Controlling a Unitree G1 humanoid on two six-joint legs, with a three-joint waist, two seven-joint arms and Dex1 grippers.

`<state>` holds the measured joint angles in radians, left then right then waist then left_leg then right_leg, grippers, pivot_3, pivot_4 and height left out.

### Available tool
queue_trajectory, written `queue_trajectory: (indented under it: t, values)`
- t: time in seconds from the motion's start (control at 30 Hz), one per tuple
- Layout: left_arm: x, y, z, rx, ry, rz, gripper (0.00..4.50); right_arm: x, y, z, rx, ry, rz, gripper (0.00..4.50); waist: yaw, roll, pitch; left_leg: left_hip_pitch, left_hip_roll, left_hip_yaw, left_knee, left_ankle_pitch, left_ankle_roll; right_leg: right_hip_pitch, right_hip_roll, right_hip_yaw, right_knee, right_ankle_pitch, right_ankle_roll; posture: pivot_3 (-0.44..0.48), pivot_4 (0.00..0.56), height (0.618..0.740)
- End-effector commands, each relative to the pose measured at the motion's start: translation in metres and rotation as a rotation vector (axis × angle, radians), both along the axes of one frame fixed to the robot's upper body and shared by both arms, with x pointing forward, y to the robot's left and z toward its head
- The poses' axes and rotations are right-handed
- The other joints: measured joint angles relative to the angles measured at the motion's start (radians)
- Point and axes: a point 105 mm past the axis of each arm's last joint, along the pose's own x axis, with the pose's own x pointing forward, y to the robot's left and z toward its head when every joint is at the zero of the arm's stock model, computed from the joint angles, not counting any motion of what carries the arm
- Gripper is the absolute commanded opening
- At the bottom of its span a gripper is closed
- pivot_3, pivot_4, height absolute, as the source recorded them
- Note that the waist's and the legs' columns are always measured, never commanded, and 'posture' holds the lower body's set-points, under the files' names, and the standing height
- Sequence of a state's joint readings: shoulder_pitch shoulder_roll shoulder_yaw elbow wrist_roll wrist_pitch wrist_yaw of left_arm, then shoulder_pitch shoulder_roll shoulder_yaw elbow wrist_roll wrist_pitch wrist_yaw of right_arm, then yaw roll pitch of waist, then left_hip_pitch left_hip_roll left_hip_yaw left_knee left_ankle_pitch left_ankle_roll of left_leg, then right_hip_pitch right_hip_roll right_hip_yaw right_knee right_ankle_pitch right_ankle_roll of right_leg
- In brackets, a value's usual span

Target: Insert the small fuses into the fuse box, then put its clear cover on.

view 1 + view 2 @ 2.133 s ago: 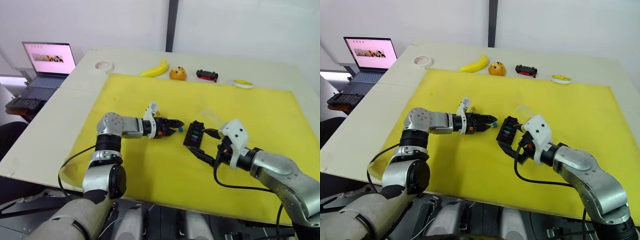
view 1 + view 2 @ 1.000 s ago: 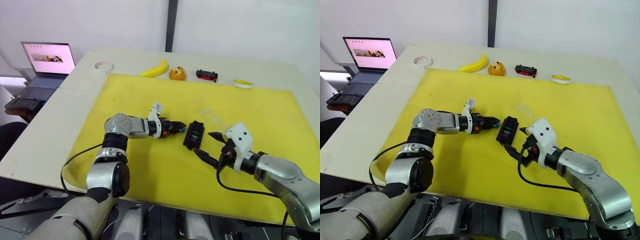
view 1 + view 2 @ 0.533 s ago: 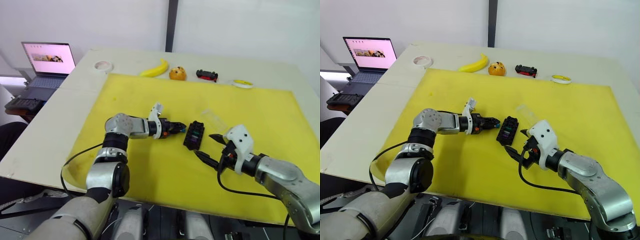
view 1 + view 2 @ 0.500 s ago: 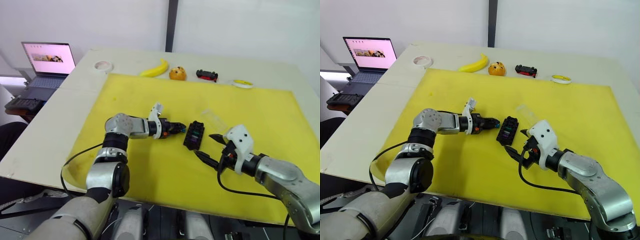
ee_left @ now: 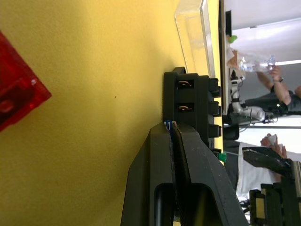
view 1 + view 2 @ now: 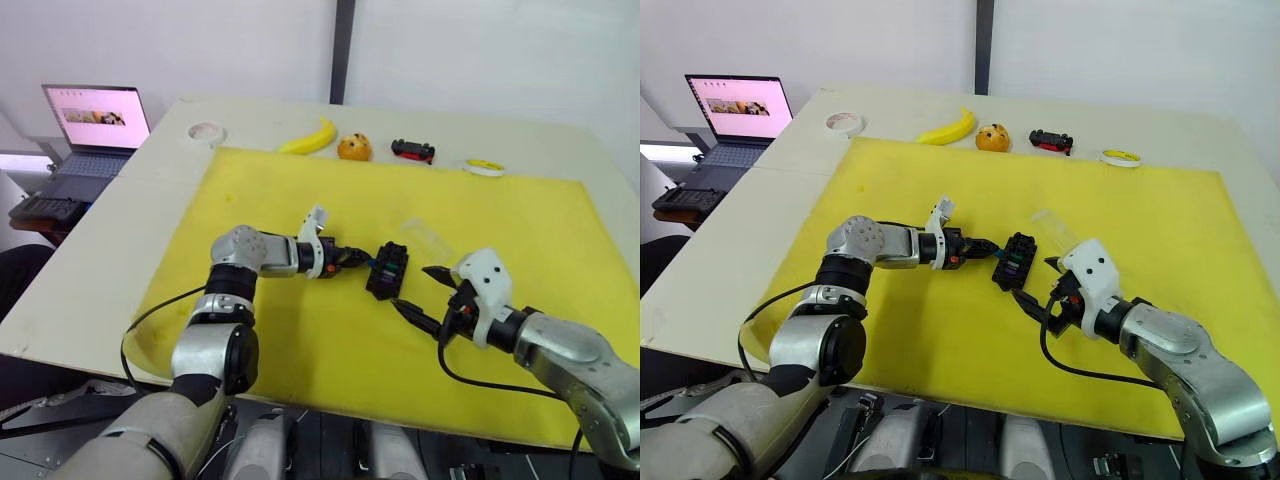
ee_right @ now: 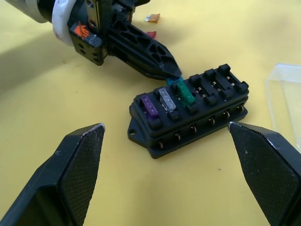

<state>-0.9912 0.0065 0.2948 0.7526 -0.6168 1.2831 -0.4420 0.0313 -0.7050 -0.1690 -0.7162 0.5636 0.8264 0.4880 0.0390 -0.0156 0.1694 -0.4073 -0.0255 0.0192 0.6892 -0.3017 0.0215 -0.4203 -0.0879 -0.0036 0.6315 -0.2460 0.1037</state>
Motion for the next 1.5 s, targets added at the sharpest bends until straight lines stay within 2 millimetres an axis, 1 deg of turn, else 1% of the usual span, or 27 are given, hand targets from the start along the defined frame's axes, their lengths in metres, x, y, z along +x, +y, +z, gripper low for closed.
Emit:
queue_trajectory:
  t: [0.03,0.07,0.13,0.2,0.3,0.37,0.43,0.53,0.63,0.73,0.87,0.97,1.13,1.37,1.5]
  values:
    - [0.000,0.011,0.003,0.002,0.005,0.003,0.04,-0.003,0.004,0.013,-0.006,-0.055,0.025,4.50,-0.002,0.000,0.000,0.000,0.000,0.000,0.000,0.000,0.000,0.000,0.000,0.000,0.000,0.000,0.000,0.000,0.150,0.740]
    - [0.001,0.016,0.007,-0.006,0.000,0.008,0.04,-0.003,0.004,0.014,-0.005,-0.056,0.026,4.50,-0.003,0.000,0.000,0.000,0.000,0.000,0.000,0.000,0.000,0.000,0.000,0.000,0.000,0.000,0.000,0.000,0.150,0.740]
    - [0.004,0.032,0.019,-0.033,-0.017,0.027,0.04,-0.004,0.006,0.017,0.018,-0.056,0.033,4.50,-0.010,0.000,0.000,0.000,0.001,0.000,0.000,0.000,0.000,-0.001,0.001,0.000,0.000,0.000,0.000,0.000,0.150,0.740]
    - [0.004,0.045,0.029,-0.059,-0.034,0.039,0.04,-0.005,0.008,0.020,0.053,-0.053,0.034,4.50,-0.027,0.000,0.000,0.000,0.001,0.000,-0.002,0.001,-0.002,-0.002,0.001,0.001,0.001,0.000,0.000,0.000,0.150,0.740]
    - [0.000,0.064,0.048,-0.095,-0.064,0.051,0.04,-0.006,0.013,0.027,0.120,-0.050,0.041,4.50,-0.033,0.000,0.000,0.000,0.002,0.000,-0.004,0.003,-0.004,-0.005,0.002,0.001,0.002,0.000,0.000,0.000,0.150,0.740]
    - [-0.006,0.076,0.063,-0.123,-0.120,0.049,0.04,-0.007,0.020,0.031,0.174,-0.044,0.058,4.50,-0.032,0.000,0.000,0.000,0.003,0.000,-0.005,0.003,-0.005,-0.005,0.003,0.001,0.003,0.000,-0.001,0.000,0.150,0.740]
    - [-0.014,0.084,0.078,-0.160,-0.192,0.041,0.04,-0.008,0.027,0.037,0.247,-0.034,0.074,4.50,-0.030,0.000,0.000,0.000,0.003,0.000,-0.005,0.003,-0.005,-0.005,0.002,0.001,0.003,0.000,-0.001,0.000,0.150,0.740]
    - [-0.023,0.089,0.094,-0.217,-0.282,0.040,0.04,-0.008,0.039,0.045,0.372,-0.012,0.094,4.50,-0.025,0.000,0.000,0.000,0.003,0.000,-0.005,0.005,-0.008,-0.005,0.001,0.002,0.003,0.000,-0.001,0.000,0.150,0.740]
    - [-0.033,0.091,0.108,-0.304,-0.363,0.073,0.04,-0.004,0.053,0.058,0.558,0.024,0.107,4.50,-0.026,0.000,0.000,0.000,0.003,0.000,-0.005,0.005,-0.008,-0.005,0.000,0.002,0.002,0.001,-0.001,0.000,0.150,0.740]
    - [-0.039,0.089,0.114,-0.369,-0.416,0.135,0.04,0.006,0.063,0.070,0.744,0.081,0.087,4.50,-0.027,0.000,0.000,0.000,0.003,0.000,-0.005,0.005,-0.008,-0.005,0.000,0.002,0.002,0.001,-0.002,0.000,0.150,0.740]
    - [-0.044,0.083,0.120,-0.458,-0.430,0.207,0.04,0.014,0.073,0.081,0.925,0.165,0.080,4.50,-0.028,0.000,0.000,0.000,0.003,0.000,-0.005,0.004,-0.008,-0.005,0.000,0.002,0.002,0.001,-0.002,0.000,0.150,0.740]
    - [-0.043,0.080,0.121,-0.485,-0.411,0.258,0.04,0.023,0.074,0.087,1.031,0.220,0.049,4.50,-0.028,0.000,0.000,0.000,0.003,0.000,-0.005,0.004,-0.007,-0.005,0.001,0.002,0.002,0.001,-0.002,0.000,0.150,0.740]
    - [-0.045,0.073,0.123,-0.491,-0.383,0.258,0.04,0.029,0.085,0.087,1.053,0.262,0.046,4.50,-0.028,0.000,0.000,0.000,0.003,0.001,-0.005,0.004,-0.006,-0.005,0.002,0.002,0.002,0.001,-0.002,0.000,0.150,0.740]
    - [-0.046,0.068,0.126,-0.491,-0.354,0.240,0.04,0.037,0.094,0.086,1.068,0.277,0.041,4.50,-0.030,0.000,0.000,0.000,0.003,0.002,-0.005,0.004,-0.005,-0.005,0.006,0.002,0.002,0.001,-0.002,0.000,0.150,0.740]
    - [-0.047,0.067,0.125,-0.487,-0.341,0.225,0.04,0.041,0.095,0.090,1.099,0.272,0.046,4.50,-0.030,0.000,0.000,0.000,0.003,0.002,-0.005,0.004,-0.005,-0.005,0.006,0.002,0.002,0.001,-0.002,0.000,0.150,0.740]
